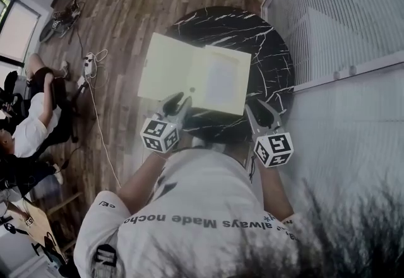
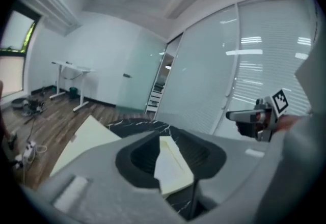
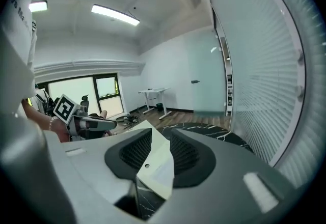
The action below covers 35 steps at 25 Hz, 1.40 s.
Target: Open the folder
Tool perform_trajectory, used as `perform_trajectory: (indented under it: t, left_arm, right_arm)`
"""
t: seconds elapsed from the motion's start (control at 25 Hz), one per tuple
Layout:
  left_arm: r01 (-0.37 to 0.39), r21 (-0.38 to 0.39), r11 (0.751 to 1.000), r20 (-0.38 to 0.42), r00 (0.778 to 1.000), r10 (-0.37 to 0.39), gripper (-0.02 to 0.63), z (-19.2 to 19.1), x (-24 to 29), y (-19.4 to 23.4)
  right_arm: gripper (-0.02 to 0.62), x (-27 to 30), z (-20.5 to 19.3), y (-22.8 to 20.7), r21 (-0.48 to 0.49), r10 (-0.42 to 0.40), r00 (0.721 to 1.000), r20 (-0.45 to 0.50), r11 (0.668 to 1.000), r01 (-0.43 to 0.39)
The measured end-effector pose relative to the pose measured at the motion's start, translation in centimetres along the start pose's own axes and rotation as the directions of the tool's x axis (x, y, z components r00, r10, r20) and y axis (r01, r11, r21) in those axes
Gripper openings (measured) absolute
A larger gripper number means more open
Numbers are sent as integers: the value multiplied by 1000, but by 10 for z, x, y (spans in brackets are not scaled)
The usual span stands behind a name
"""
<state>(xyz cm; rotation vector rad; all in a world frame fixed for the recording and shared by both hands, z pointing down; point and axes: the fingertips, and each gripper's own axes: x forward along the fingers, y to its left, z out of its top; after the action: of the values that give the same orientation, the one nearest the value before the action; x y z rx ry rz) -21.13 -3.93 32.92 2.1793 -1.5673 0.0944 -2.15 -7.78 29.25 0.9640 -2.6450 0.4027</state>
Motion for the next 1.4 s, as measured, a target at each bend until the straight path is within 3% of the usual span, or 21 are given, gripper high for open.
perform_trajectory:
  t: [0.2,0.44,0.72,1.4]
  left_arm:
    - [77,196,978,100,990,-98,81,64,-4,-66]
    - [113,287,951,189,967,-172,61,111,-13,-124]
    - [155,297,942,225,947,-227,44,136,-12,-157]
    - [176,309,935,203,948,-246,44,130,-20,-169]
  right_arm:
    - [92,-28,51,21,-79,-36,996,79,996,42]
    - [75,-49,90,43,-152,-35,989,145,987,58]
    - [69,-62,112,59,-170,-3,981,194,985,36]
    - [51,-74,114,62,-192,-20,982,186,980,56]
